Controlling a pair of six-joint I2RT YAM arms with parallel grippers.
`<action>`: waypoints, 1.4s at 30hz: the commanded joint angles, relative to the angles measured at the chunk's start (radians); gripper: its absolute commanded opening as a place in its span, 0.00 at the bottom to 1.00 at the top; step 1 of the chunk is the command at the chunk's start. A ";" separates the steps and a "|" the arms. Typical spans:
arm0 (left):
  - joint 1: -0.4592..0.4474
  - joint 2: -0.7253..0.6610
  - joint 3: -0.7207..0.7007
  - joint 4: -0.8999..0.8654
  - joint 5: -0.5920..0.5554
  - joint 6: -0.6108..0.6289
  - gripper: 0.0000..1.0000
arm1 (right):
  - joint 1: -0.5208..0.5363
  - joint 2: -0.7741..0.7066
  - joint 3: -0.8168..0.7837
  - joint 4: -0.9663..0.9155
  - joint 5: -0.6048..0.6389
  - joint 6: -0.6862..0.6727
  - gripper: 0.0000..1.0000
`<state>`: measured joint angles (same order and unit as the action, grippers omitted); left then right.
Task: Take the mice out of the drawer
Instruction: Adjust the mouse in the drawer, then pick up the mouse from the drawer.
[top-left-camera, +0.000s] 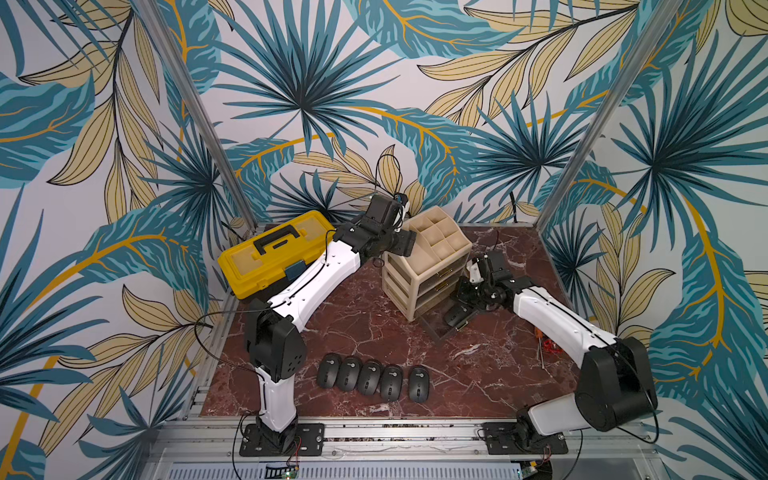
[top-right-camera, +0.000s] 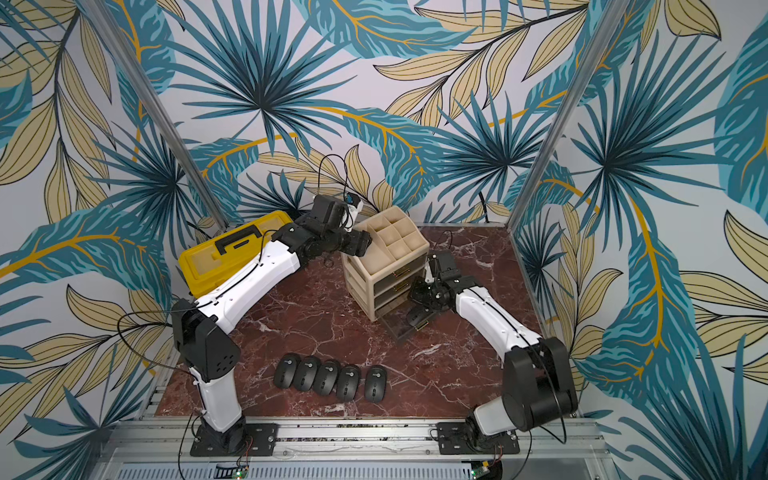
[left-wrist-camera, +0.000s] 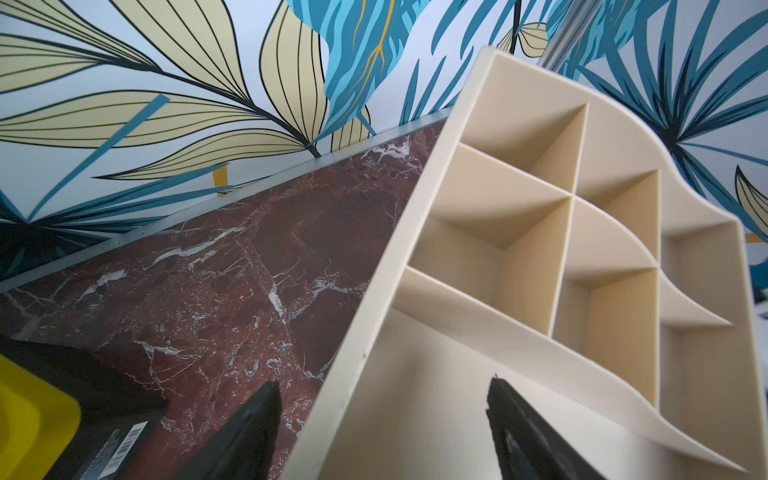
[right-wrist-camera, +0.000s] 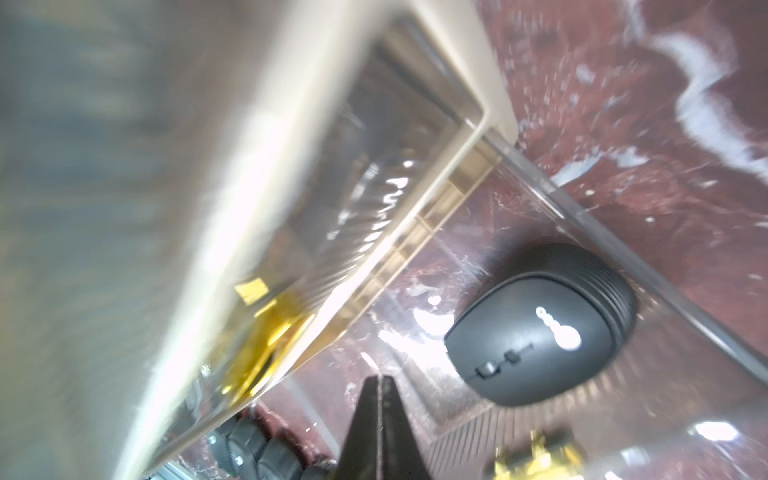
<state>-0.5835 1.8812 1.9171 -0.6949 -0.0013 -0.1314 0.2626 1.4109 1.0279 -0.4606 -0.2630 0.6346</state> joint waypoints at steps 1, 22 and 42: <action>-0.016 -0.081 0.073 -0.057 0.017 0.039 0.81 | 0.002 -0.079 -0.068 -0.021 0.049 -0.003 0.11; -0.303 -0.040 0.210 -0.201 0.063 0.094 0.81 | -0.025 -0.570 -0.431 -0.175 0.233 0.082 0.16; -0.351 0.395 0.420 -0.270 0.096 0.051 0.57 | -0.026 -0.754 -0.260 -0.524 0.242 0.030 0.20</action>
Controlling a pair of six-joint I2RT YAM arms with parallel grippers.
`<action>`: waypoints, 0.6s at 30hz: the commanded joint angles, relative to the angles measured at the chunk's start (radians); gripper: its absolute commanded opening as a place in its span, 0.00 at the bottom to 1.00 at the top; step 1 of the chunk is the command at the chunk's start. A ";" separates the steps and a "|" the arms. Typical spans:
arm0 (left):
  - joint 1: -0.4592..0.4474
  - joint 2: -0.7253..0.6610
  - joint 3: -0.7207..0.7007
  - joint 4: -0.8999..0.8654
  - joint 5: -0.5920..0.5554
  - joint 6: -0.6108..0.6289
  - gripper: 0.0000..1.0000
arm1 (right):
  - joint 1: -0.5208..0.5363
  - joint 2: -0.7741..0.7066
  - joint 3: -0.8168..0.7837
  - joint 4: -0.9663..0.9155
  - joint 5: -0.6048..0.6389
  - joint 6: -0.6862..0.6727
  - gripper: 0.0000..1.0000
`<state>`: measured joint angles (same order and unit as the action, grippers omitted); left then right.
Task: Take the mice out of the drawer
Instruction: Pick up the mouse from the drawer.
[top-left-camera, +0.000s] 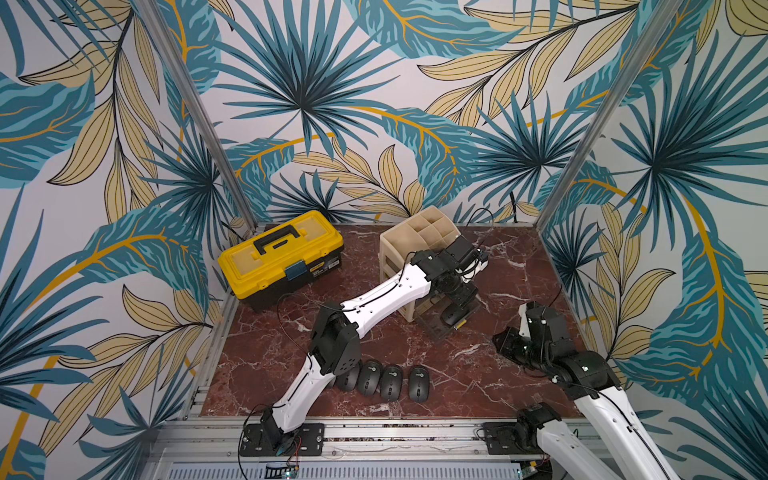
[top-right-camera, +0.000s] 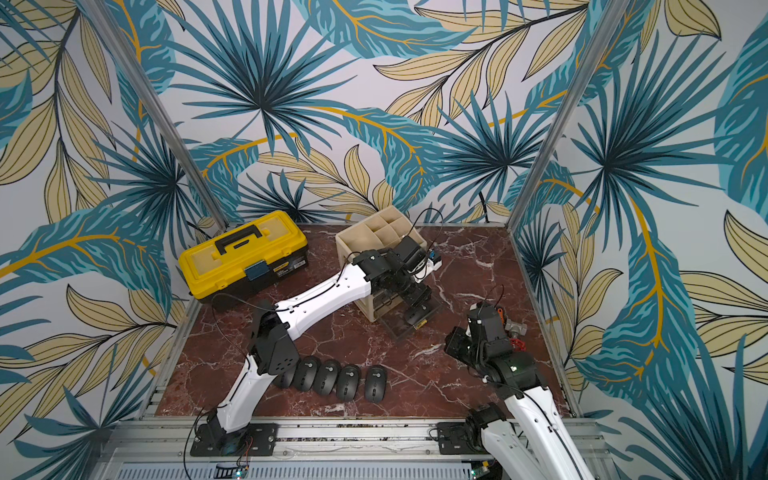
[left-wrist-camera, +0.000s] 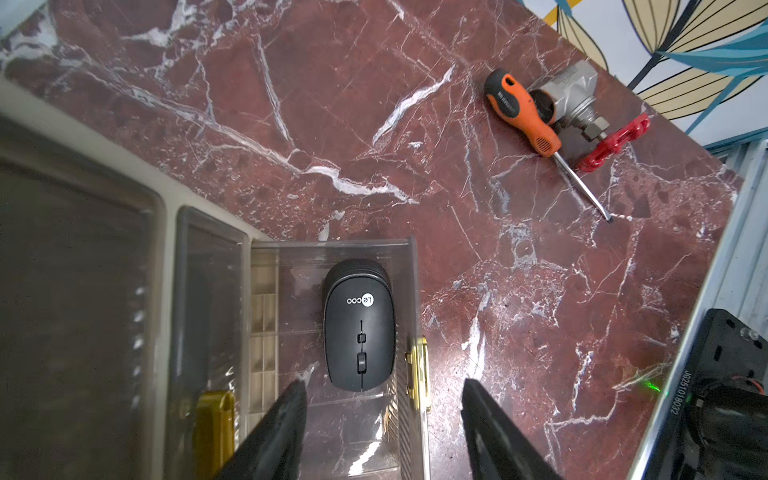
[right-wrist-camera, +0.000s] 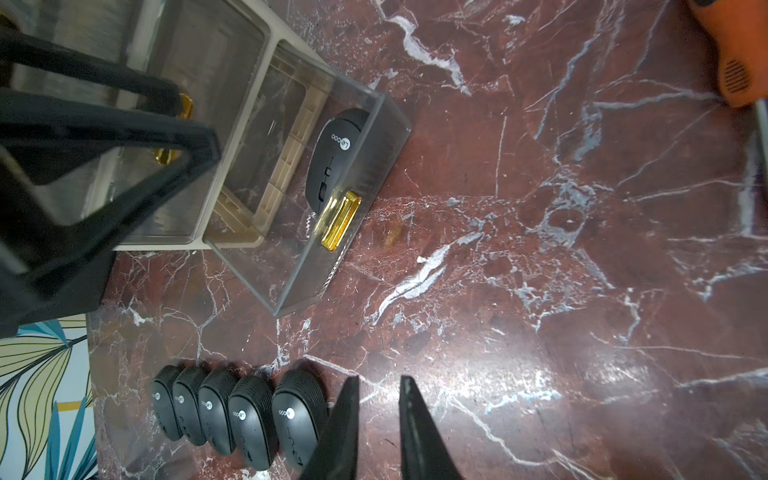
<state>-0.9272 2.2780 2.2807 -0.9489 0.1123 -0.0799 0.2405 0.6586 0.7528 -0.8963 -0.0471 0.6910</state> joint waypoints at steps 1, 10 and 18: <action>-0.008 0.006 0.056 -0.019 -0.025 0.002 0.56 | -0.005 -0.002 0.017 -0.093 0.024 -0.026 0.20; -0.029 0.071 0.040 -0.009 -0.099 0.030 0.56 | -0.004 -0.002 0.029 -0.116 0.021 -0.041 0.20; -0.030 0.146 0.051 0.007 -0.110 0.038 0.56 | -0.005 -0.002 0.048 -0.140 0.016 -0.061 0.19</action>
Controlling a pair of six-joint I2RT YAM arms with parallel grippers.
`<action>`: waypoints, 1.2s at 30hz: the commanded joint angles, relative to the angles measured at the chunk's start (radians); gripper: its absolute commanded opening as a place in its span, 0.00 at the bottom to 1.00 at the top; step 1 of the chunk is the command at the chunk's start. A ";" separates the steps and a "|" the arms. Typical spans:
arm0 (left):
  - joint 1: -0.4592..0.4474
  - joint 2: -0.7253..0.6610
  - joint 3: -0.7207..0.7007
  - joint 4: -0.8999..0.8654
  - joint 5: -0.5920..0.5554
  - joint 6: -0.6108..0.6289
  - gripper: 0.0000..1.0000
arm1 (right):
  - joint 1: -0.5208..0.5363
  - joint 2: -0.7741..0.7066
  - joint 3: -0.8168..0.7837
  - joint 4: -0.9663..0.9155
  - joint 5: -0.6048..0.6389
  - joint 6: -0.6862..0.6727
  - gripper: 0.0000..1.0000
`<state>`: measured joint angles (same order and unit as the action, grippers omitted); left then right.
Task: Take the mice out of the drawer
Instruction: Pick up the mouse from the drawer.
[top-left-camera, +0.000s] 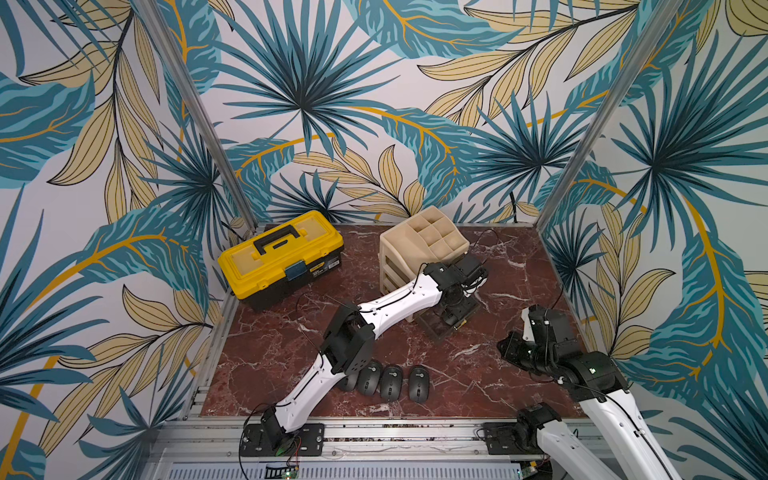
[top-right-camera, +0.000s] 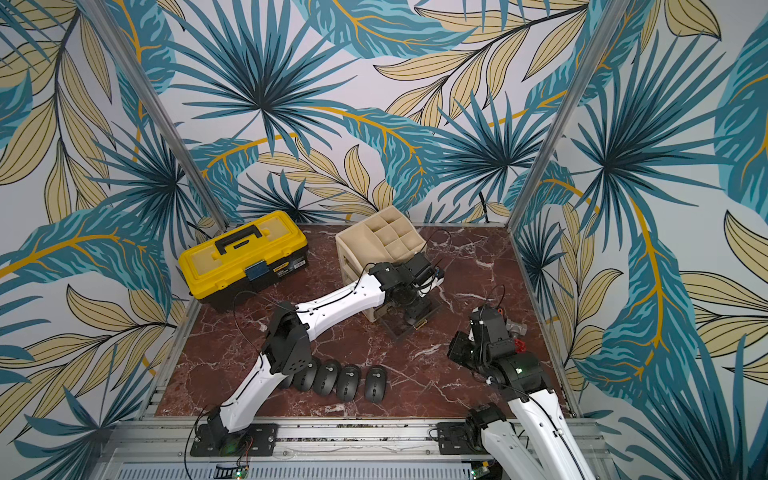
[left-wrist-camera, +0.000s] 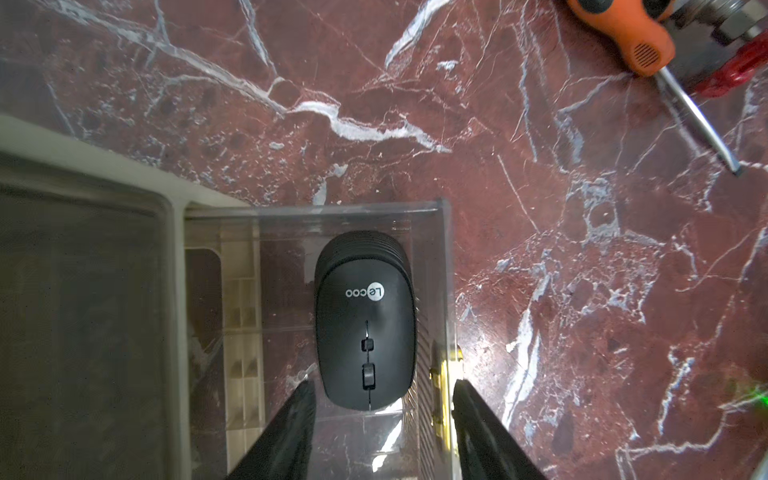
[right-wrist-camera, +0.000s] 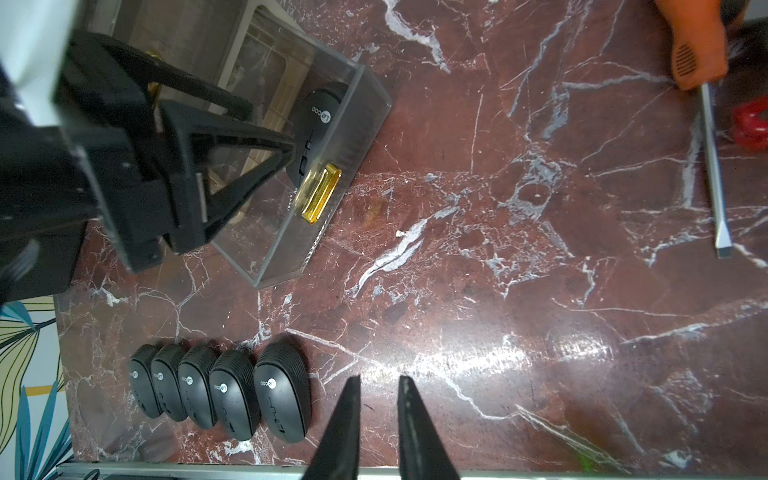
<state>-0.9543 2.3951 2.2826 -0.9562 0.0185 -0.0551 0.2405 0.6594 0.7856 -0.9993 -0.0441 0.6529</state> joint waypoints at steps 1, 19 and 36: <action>-0.003 0.035 0.051 0.016 -0.015 0.016 0.55 | -0.004 -0.003 0.016 -0.038 0.012 -0.024 0.19; -0.002 0.093 0.059 0.045 0.011 0.044 0.61 | -0.004 -0.020 0.018 -0.014 -0.063 -0.051 0.20; 0.012 0.141 0.072 0.062 0.000 0.065 0.65 | -0.004 -0.080 0.133 -0.057 -0.101 -0.135 0.79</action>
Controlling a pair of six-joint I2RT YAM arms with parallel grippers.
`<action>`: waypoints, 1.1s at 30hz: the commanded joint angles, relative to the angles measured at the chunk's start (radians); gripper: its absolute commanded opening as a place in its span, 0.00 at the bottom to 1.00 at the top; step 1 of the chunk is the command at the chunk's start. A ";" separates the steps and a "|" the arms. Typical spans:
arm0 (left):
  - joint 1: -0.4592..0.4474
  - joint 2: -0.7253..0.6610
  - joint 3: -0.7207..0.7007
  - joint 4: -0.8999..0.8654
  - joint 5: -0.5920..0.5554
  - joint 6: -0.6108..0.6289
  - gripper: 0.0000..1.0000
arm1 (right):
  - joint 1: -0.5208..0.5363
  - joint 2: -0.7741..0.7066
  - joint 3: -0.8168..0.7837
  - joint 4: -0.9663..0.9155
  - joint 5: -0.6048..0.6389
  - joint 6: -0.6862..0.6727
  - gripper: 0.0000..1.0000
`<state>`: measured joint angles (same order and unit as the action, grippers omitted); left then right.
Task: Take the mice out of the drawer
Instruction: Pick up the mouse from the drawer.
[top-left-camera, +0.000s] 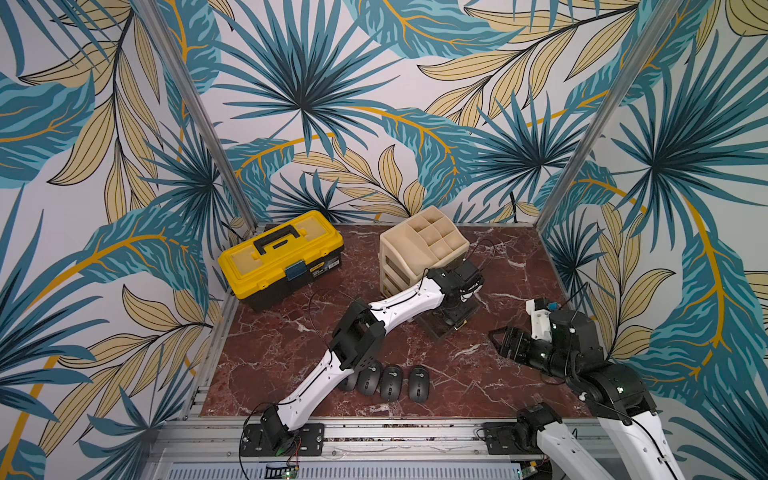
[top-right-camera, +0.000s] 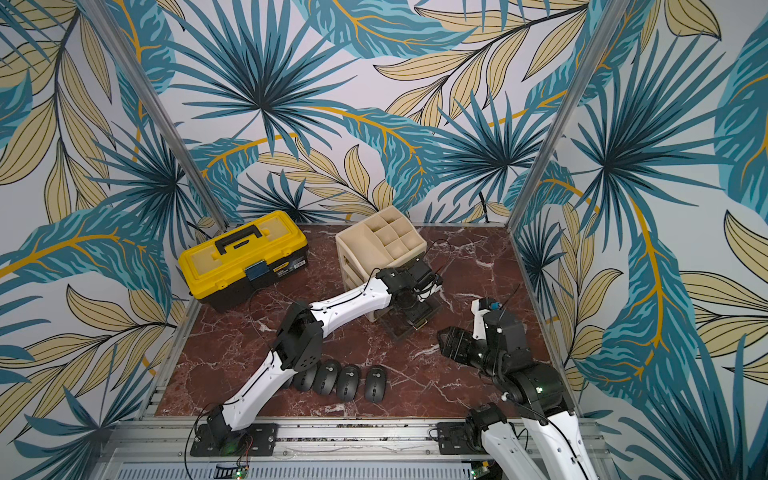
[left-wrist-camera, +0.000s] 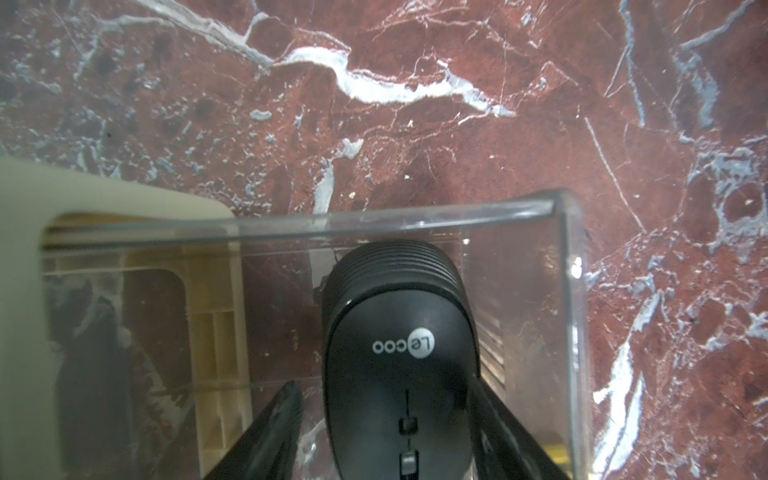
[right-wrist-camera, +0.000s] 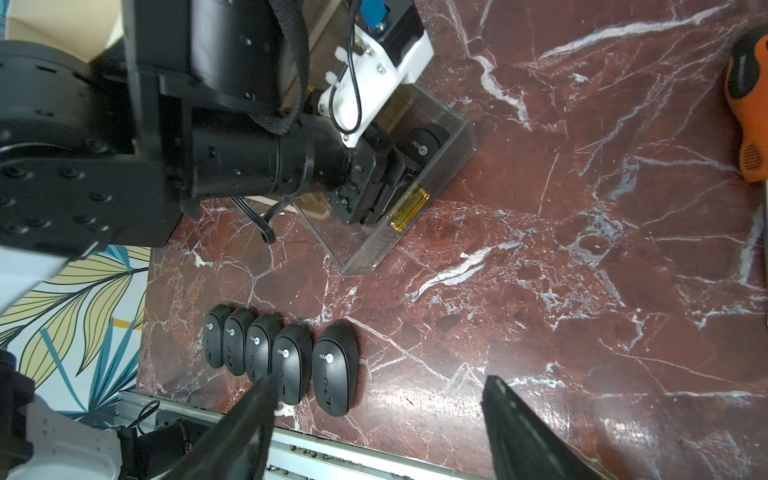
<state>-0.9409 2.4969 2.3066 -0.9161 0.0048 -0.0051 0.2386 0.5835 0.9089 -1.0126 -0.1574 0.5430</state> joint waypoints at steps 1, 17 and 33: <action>-0.003 0.044 0.047 0.020 0.012 0.018 0.66 | -0.002 -0.005 0.011 -0.044 0.013 -0.026 0.80; 0.006 0.076 0.055 0.029 -0.006 0.033 0.74 | -0.003 0.006 0.028 -0.051 0.042 -0.025 0.79; 0.014 0.110 0.054 0.031 0.000 0.036 0.75 | -0.003 0.001 0.016 -0.052 0.053 -0.022 0.79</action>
<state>-0.9337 2.5439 2.3417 -0.8906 0.0013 0.0273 0.2382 0.5861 0.9222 -1.0458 -0.1207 0.5369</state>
